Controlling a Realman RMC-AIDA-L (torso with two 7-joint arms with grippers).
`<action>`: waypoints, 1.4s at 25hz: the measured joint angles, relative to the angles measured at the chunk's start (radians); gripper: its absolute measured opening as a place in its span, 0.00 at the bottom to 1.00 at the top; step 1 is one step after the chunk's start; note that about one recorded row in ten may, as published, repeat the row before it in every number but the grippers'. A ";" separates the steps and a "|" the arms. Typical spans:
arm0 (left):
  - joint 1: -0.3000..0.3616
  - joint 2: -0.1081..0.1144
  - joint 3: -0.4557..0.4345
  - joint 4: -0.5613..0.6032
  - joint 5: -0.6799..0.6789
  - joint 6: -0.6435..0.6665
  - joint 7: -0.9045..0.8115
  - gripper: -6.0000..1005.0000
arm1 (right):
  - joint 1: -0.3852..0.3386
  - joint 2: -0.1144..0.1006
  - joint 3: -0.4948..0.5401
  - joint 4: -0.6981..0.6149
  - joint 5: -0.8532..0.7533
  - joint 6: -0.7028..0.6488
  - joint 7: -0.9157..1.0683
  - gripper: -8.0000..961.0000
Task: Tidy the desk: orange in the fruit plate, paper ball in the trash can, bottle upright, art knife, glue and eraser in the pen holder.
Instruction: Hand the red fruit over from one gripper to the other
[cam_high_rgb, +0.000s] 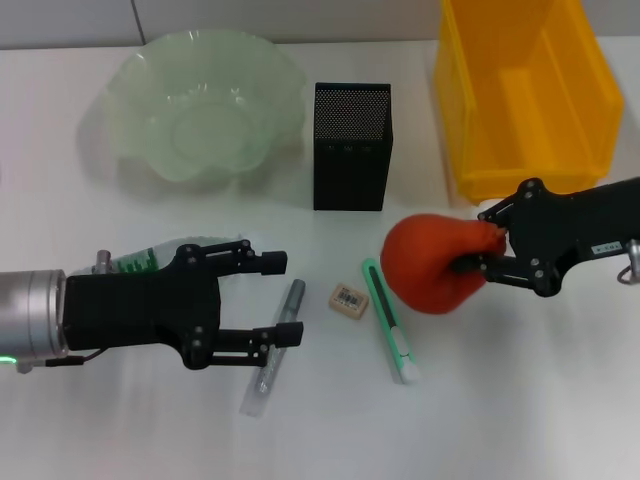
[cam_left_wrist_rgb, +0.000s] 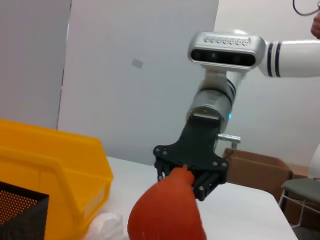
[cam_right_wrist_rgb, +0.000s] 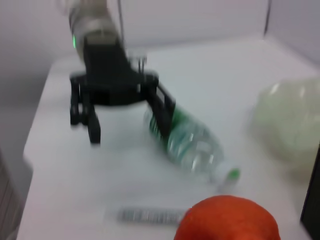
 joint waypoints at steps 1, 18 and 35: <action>-0.003 -0.004 -0.004 0.000 0.000 -0.007 0.000 0.75 | -0.007 0.000 0.029 0.036 0.025 0.000 -0.040 0.18; -0.016 -0.037 -0.048 0.003 -0.002 -0.108 0.005 0.75 | -0.009 0.009 0.255 0.468 0.093 0.060 -0.435 0.06; -0.031 -0.049 -0.040 0.012 0.005 -0.117 0.005 0.74 | 0.028 0.021 0.257 0.597 0.129 0.080 -0.531 0.04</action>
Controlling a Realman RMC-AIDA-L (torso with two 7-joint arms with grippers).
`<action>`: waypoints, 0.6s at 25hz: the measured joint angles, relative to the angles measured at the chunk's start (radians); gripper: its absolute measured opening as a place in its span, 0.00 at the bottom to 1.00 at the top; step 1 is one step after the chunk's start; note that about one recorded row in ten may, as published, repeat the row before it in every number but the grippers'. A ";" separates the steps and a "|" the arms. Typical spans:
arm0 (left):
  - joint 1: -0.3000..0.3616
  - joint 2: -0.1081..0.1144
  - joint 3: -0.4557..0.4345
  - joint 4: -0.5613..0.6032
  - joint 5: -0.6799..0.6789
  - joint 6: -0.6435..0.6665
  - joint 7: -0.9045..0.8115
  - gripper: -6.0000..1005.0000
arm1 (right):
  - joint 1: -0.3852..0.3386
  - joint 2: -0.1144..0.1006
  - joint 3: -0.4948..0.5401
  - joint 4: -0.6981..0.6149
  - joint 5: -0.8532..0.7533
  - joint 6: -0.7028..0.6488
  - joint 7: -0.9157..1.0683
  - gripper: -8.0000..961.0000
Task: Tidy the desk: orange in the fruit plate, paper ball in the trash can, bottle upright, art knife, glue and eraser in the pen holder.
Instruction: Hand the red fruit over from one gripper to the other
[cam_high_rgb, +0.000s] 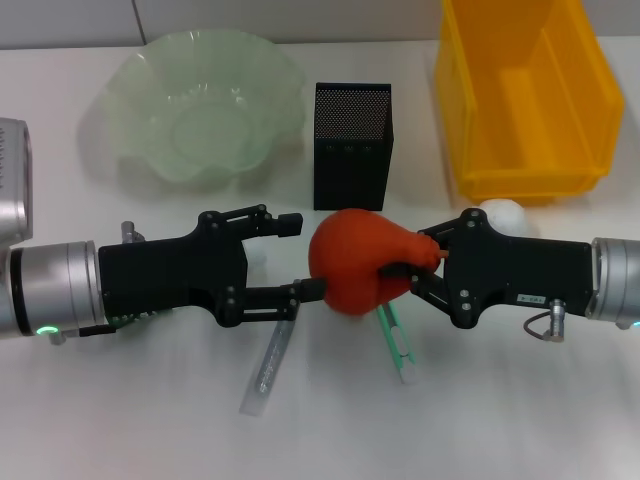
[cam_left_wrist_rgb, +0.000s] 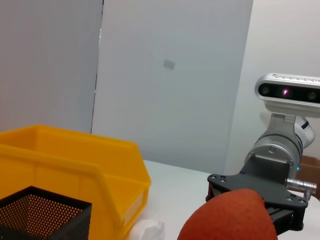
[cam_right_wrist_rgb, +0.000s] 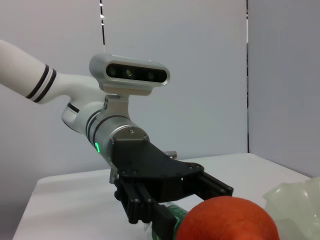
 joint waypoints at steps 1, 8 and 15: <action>-0.001 0.000 0.000 0.000 0.000 0.000 0.000 0.74 | 0.003 0.000 0.000 0.004 0.000 0.000 -0.002 0.04; -0.008 -0.003 0.003 -0.003 0.002 -0.002 0.000 0.74 | 0.017 0.001 -0.008 0.026 0.000 0.024 -0.005 0.04; -0.008 -0.004 -0.003 -0.003 0.001 -0.010 -0.001 0.74 | 0.017 0.001 -0.008 0.027 0.000 0.024 -0.005 0.04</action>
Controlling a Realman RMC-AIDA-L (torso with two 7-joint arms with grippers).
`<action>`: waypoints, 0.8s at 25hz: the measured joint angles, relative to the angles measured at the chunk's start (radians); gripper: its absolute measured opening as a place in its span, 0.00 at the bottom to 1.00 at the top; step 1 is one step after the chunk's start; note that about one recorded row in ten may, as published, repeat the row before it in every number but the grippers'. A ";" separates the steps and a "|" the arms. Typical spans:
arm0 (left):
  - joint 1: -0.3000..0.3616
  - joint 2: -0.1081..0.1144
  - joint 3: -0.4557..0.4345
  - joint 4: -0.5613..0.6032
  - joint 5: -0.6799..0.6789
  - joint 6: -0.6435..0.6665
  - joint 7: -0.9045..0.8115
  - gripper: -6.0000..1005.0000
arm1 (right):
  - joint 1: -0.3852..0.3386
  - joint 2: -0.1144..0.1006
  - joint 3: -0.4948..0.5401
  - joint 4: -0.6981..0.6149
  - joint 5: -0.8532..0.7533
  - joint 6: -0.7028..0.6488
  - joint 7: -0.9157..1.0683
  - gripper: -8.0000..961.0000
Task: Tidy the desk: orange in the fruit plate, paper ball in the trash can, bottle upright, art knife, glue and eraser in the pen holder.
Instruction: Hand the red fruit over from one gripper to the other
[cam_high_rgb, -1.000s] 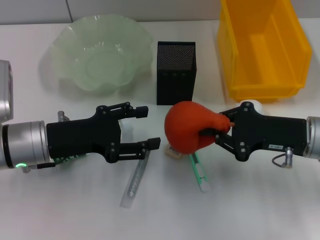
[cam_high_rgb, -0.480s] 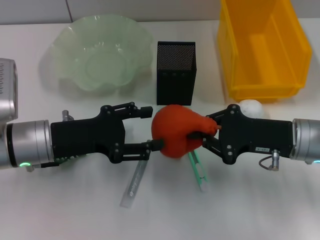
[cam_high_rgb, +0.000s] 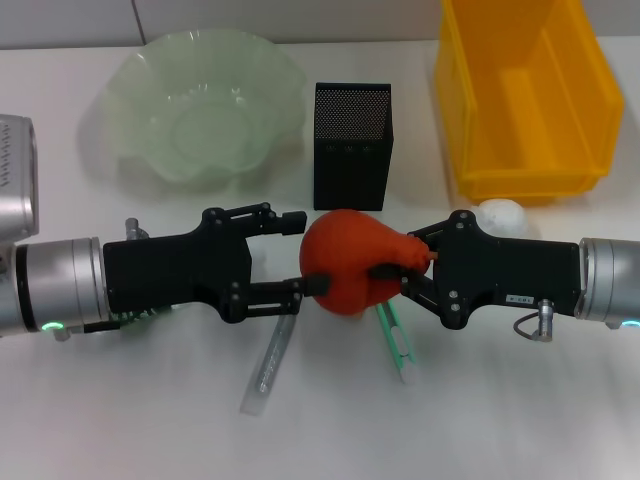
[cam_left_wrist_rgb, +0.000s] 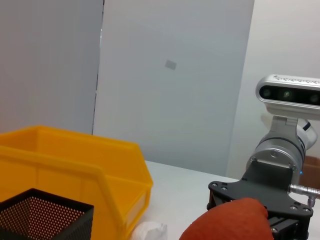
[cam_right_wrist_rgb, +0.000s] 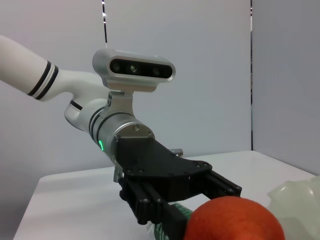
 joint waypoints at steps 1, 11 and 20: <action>-0.002 0.000 0.000 0.001 0.000 0.000 -0.002 0.74 | 0.000 0.000 0.001 0.000 0.000 0.000 0.000 0.04; -0.014 0.001 0.005 0.003 0.007 -0.001 -0.008 0.50 | 0.002 0.000 0.007 0.000 0.000 -0.006 0.000 0.04; -0.025 0.004 0.006 -0.005 0.012 -0.001 -0.015 0.28 | 0.003 -0.001 0.007 -0.002 0.000 -0.001 0.013 0.05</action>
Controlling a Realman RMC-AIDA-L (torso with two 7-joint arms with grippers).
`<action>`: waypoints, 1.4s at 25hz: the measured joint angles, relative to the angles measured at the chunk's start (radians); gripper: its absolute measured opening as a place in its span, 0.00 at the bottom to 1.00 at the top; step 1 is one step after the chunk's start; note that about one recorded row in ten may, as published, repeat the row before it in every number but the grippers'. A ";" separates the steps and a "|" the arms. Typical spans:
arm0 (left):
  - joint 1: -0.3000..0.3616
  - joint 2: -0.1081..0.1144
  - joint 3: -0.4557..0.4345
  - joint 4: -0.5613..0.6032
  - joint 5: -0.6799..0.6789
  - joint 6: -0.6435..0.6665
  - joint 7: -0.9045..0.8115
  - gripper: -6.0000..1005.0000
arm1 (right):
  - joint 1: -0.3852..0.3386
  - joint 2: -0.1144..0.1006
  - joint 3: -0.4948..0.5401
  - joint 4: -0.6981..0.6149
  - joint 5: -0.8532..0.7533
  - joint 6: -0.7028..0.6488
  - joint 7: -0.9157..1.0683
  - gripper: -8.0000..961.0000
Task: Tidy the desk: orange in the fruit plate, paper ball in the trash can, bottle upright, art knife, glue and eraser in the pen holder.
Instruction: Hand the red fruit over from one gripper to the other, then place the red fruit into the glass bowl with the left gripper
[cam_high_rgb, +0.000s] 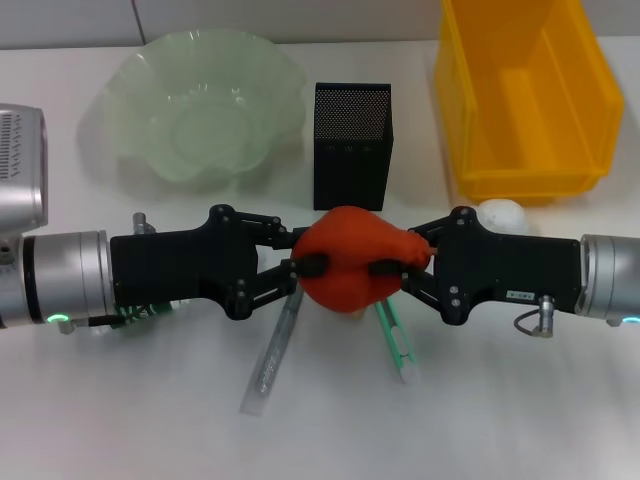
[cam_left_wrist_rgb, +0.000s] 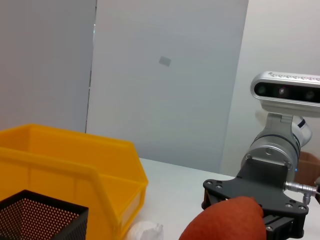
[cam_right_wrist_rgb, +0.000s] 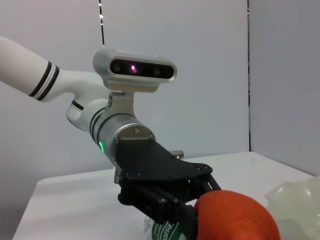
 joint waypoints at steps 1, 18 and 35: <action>0.000 0.000 0.000 0.001 0.000 0.000 -0.004 0.27 | 0.000 0.000 0.001 -0.001 0.000 0.000 0.004 0.05; -0.001 -0.001 -0.010 0.005 -0.001 -0.002 -0.024 0.17 | -0.009 -0.002 0.003 -0.006 0.049 0.013 0.051 0.29; -0.002 -0.008 -0.116 -0.002 -0.010 -0.053 -0.037 0.07 | -0.044 0.001 0.017 -0.009 0.051 0.036 0.048 0.79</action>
